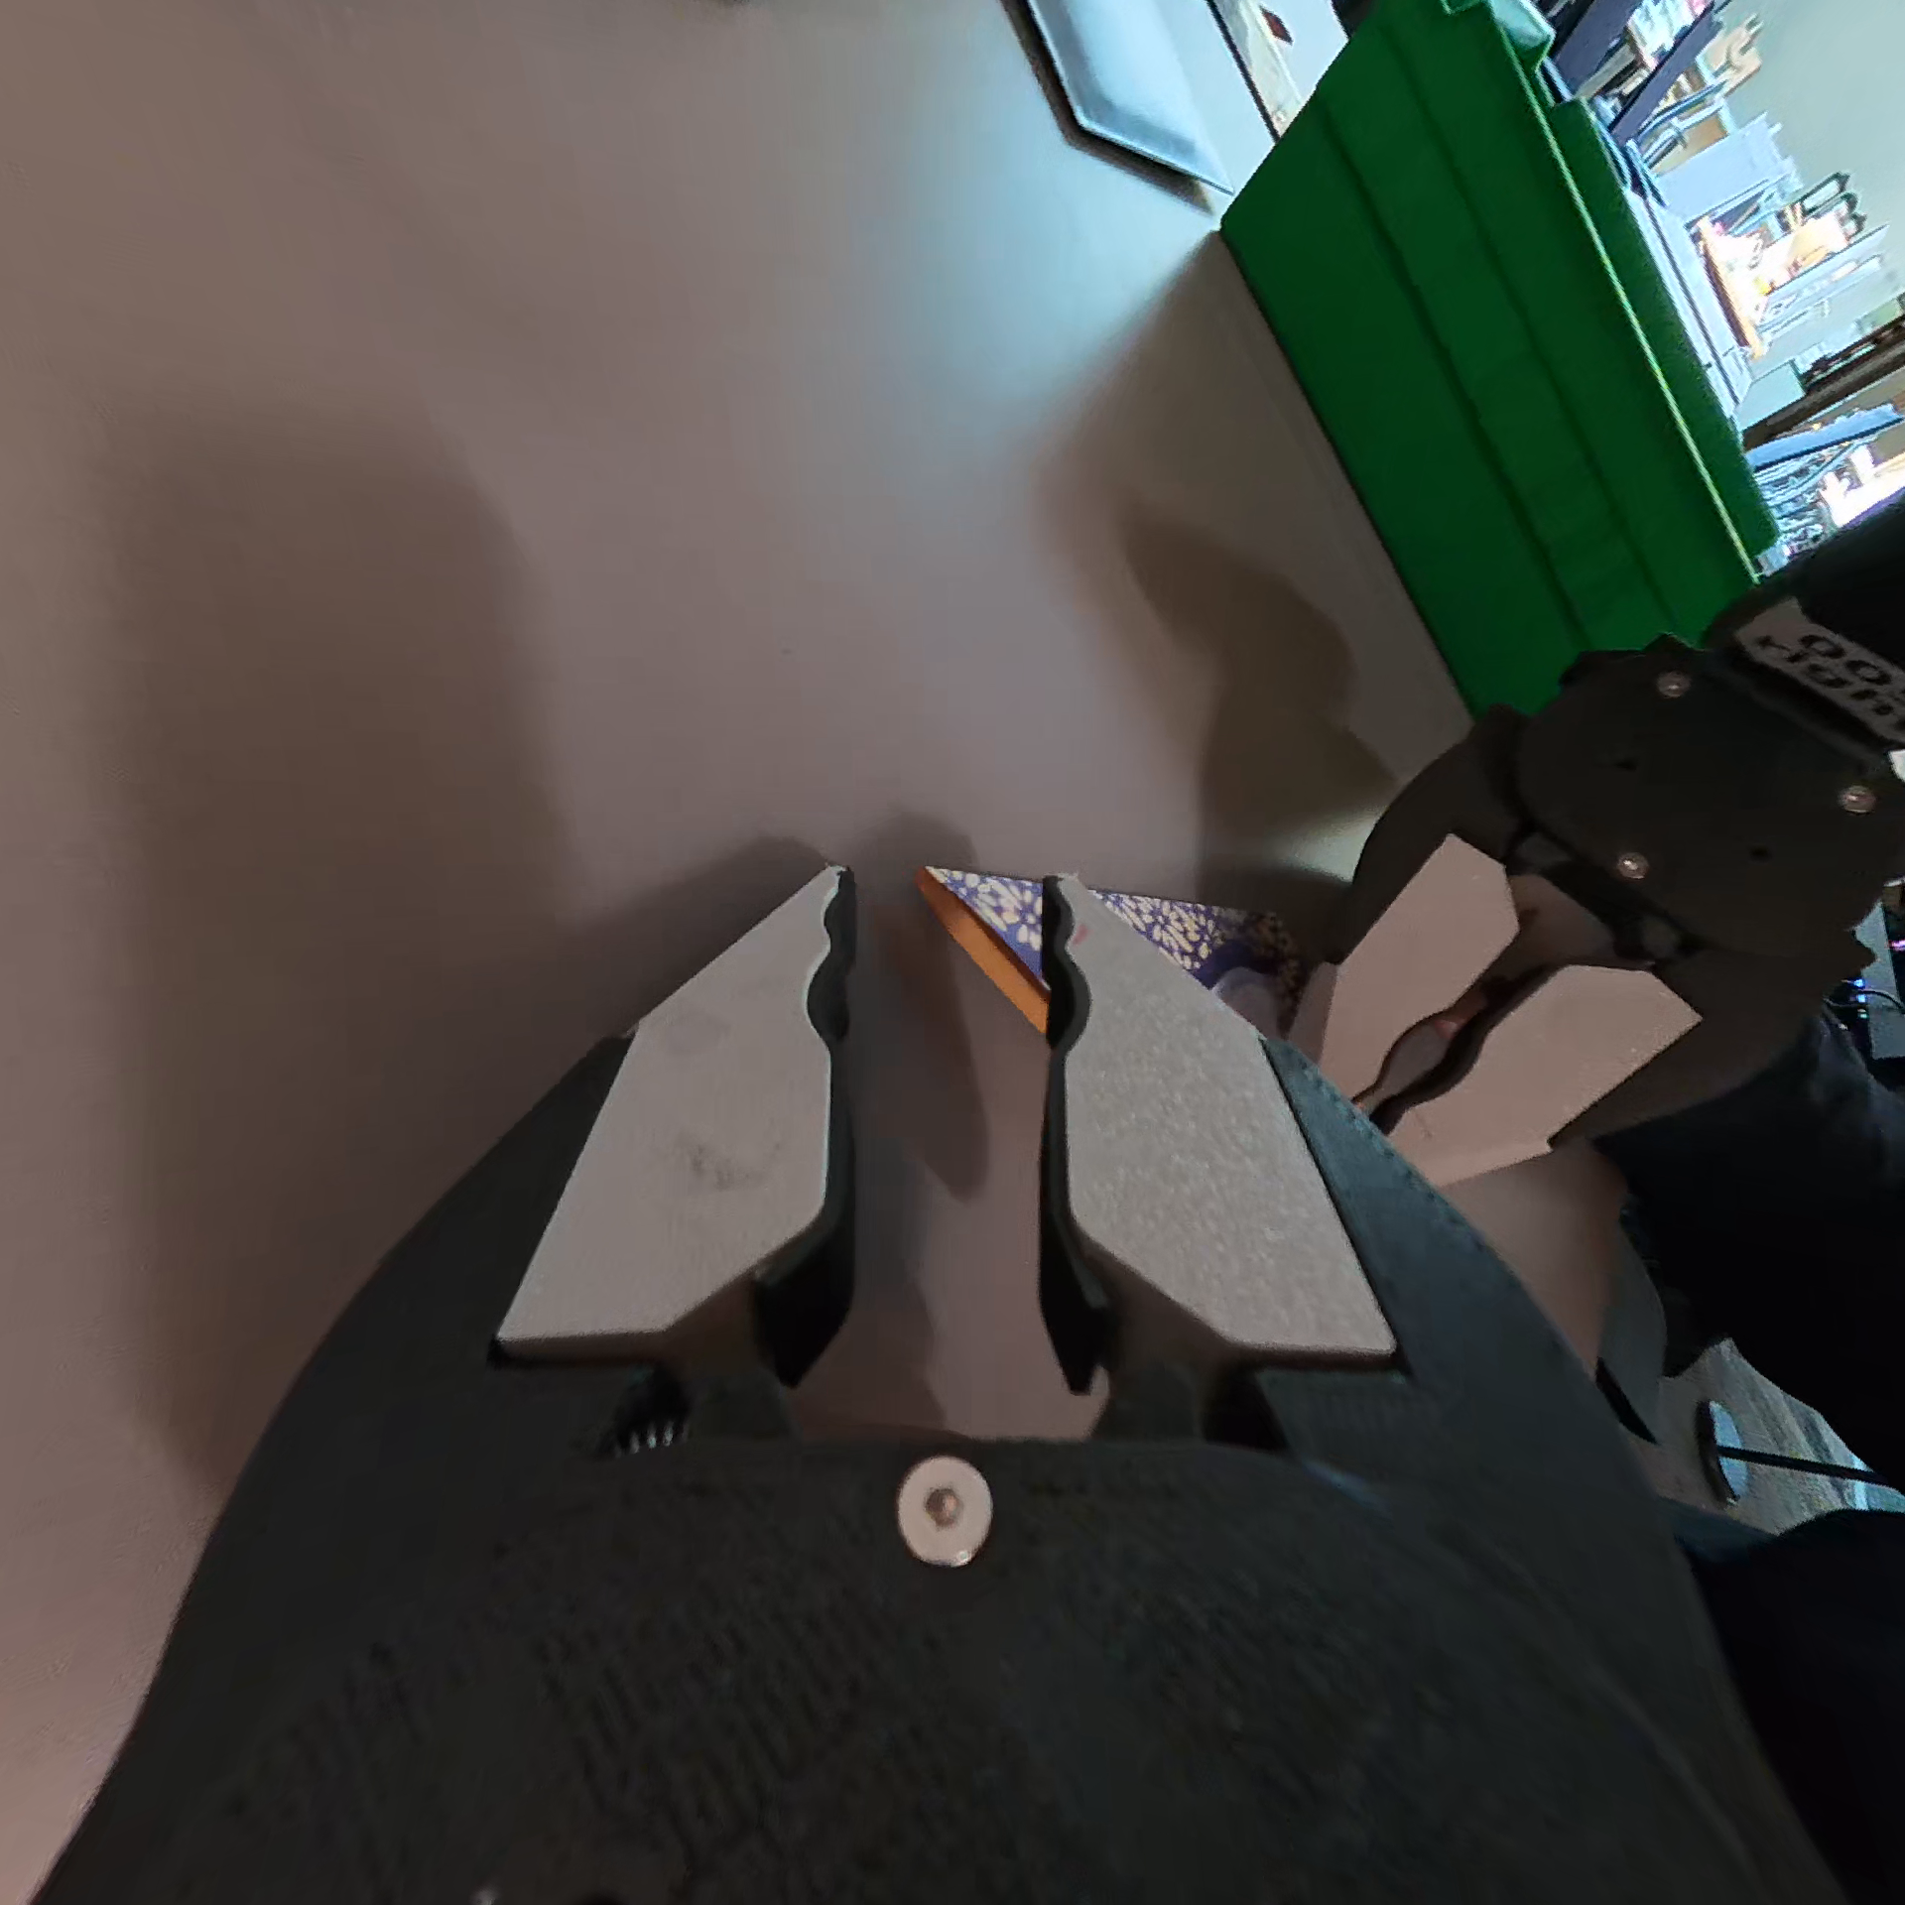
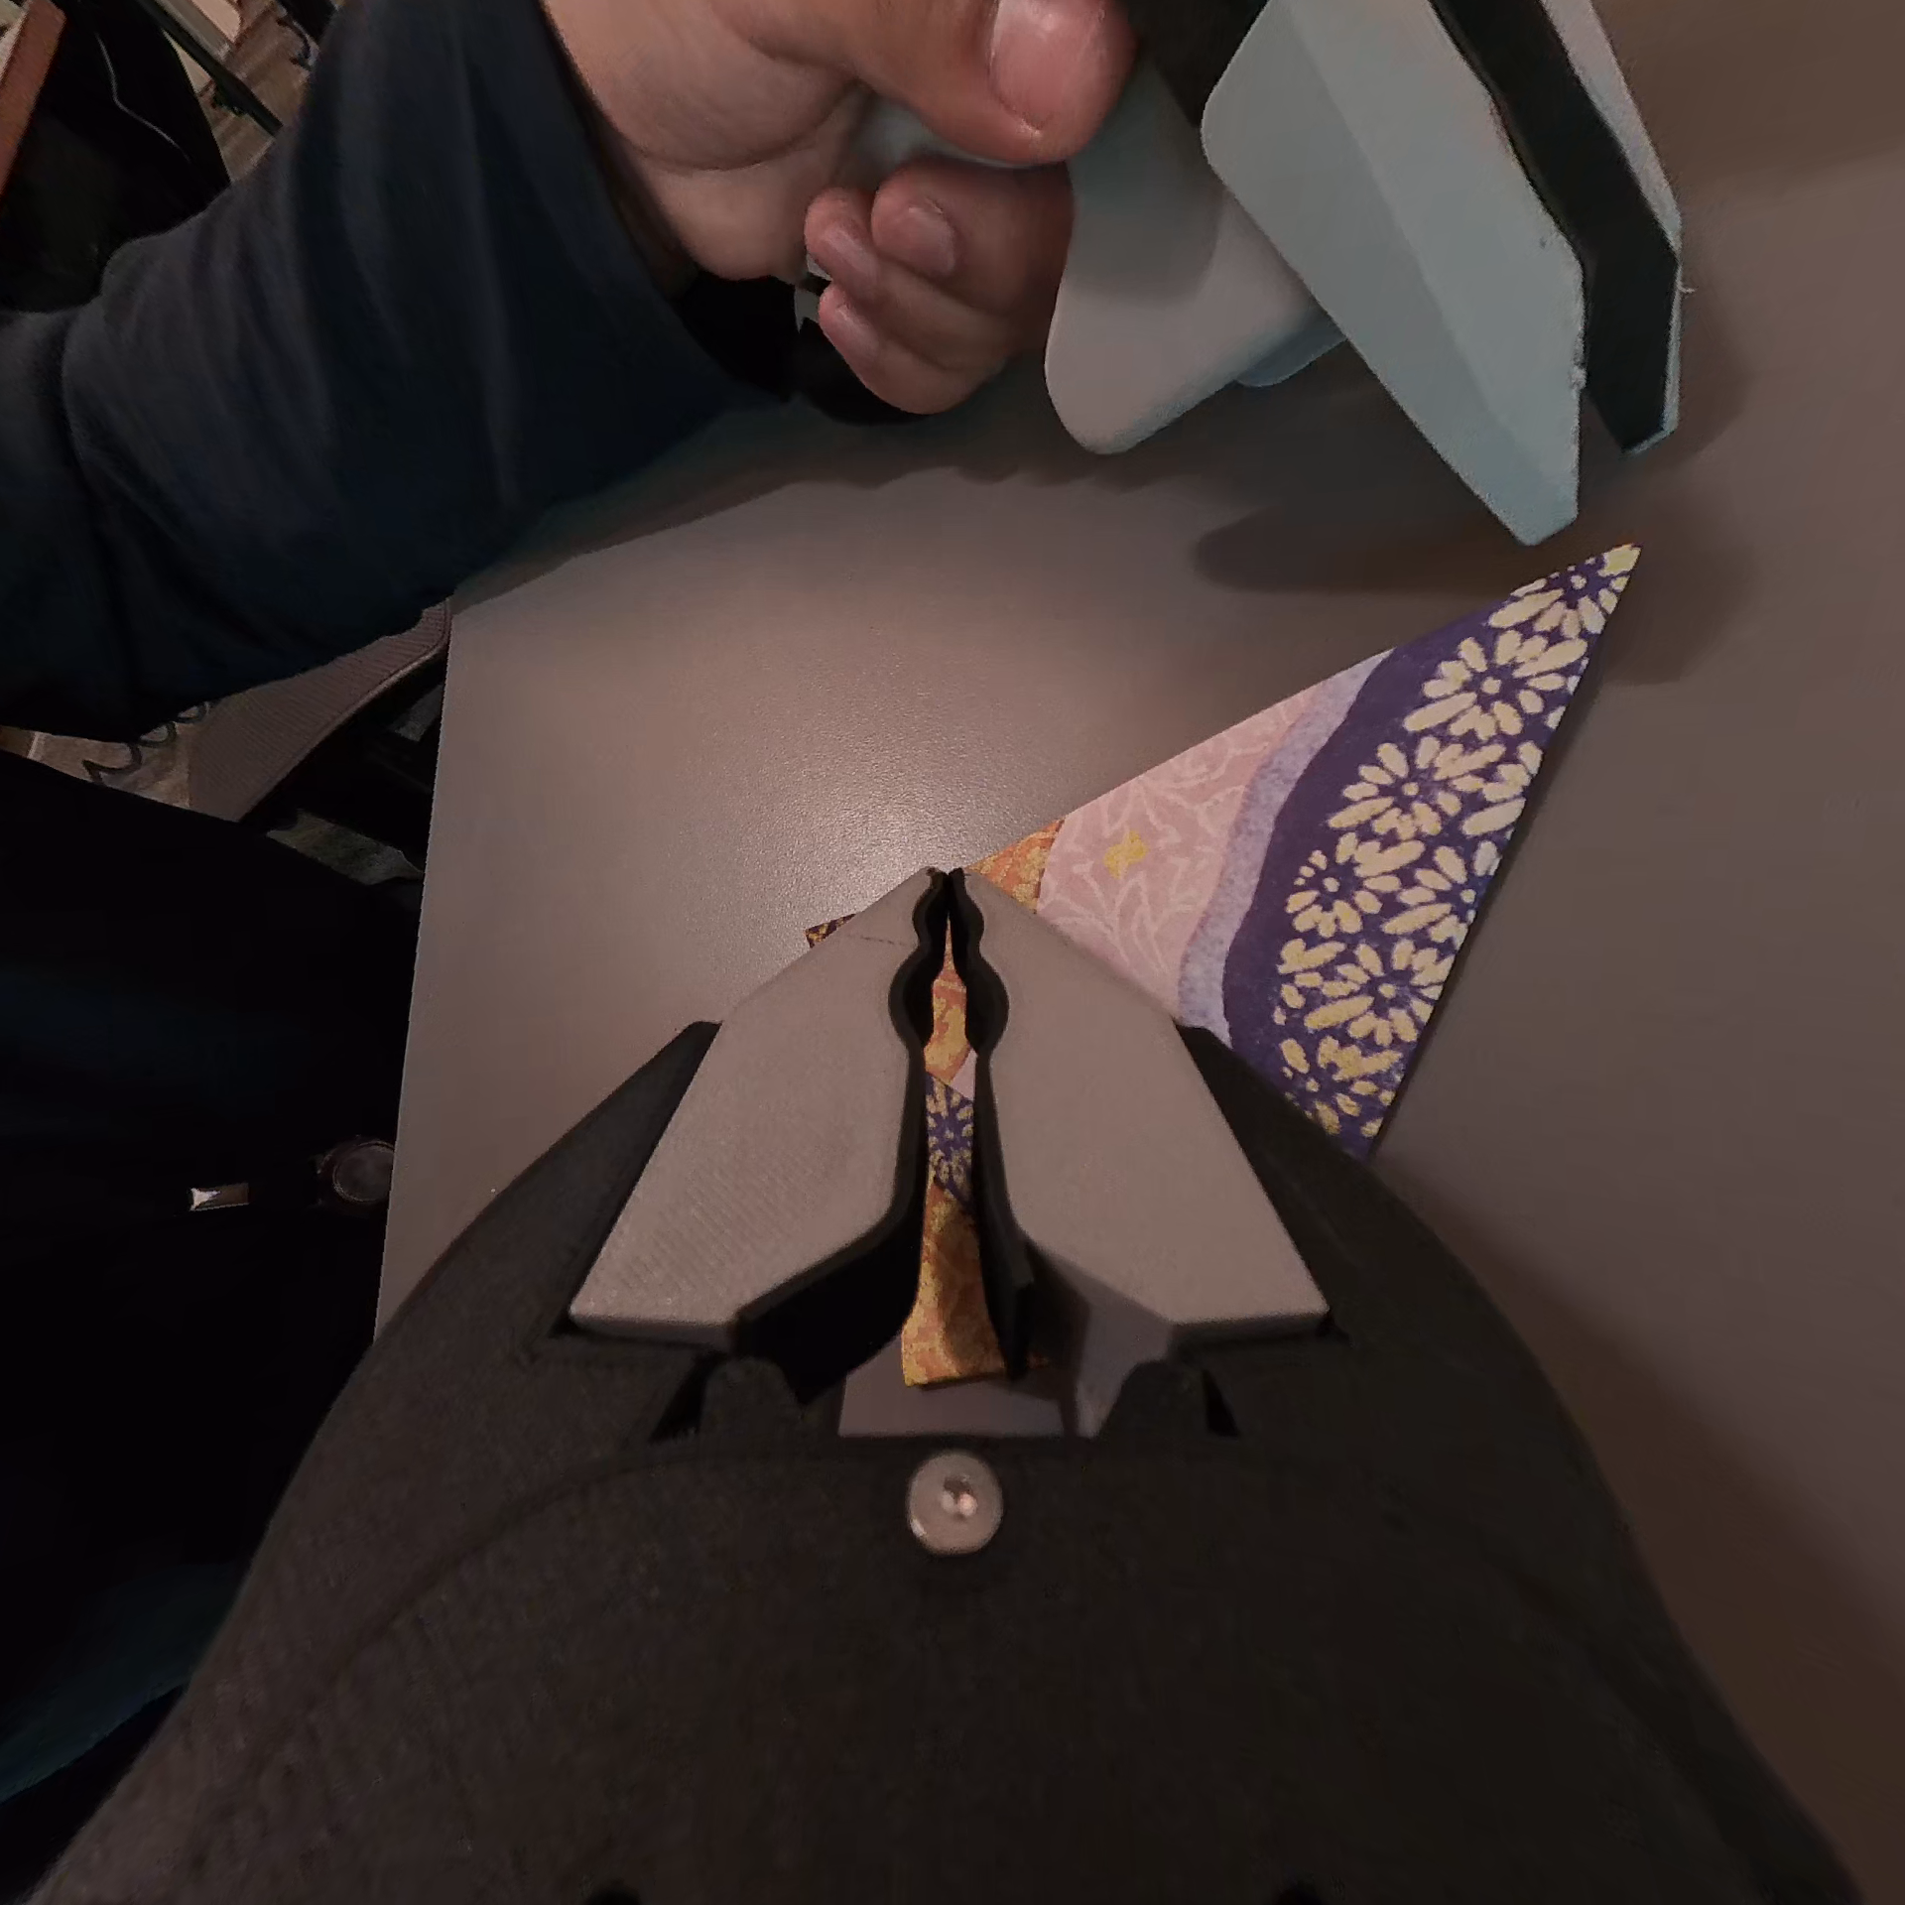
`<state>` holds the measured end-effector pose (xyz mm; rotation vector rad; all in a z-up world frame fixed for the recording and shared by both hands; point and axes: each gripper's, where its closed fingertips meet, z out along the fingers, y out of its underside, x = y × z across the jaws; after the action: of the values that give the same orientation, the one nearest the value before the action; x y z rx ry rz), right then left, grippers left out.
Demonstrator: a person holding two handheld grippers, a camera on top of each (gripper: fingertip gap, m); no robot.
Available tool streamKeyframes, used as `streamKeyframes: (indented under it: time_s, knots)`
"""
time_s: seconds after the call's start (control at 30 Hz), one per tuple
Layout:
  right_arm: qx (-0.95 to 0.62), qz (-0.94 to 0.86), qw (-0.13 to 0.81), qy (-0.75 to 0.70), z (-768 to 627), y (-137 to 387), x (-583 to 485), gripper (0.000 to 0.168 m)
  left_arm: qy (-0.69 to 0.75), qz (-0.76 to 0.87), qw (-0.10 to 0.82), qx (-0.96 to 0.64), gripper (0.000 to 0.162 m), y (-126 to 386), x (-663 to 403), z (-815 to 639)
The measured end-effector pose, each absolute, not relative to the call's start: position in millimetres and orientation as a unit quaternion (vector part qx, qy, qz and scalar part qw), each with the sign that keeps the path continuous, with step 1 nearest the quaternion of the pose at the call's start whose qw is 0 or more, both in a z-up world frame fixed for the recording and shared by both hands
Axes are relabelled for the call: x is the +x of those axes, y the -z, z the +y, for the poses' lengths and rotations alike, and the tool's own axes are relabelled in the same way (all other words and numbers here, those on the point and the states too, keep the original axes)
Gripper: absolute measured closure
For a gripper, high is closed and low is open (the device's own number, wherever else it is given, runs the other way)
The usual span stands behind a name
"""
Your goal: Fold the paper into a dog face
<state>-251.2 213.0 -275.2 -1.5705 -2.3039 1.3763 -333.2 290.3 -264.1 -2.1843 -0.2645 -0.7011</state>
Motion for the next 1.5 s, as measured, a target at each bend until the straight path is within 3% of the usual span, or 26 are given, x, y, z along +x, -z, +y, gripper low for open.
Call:
streamKeyframes:
  time_s: [0.53,0.63,1.27,1.5]
  knots:
    - [-0.499,-0.746,0.021,-0.44,211,275,-252,0.168,0.318,-0.077,0.39,-0.861,0.132,263,-309,295]
    - [-0.498,-0.747,0.021,-0.44,211,276,-252,0.168,0.309,-0.061,0.403,-0.859,0.162,259,-307,296]
    - [-0.528,-0.697,0.077,-0.479,243,255,-265,0.168,0.187,0.114,0.451,-0.865,0.162,246,-289,289]
    - [-0.563,-0.707,0.087,-0.419,259,277,-267,0.168,0.183,0.16,0.478,-0.844,0.162,231,-277,280]
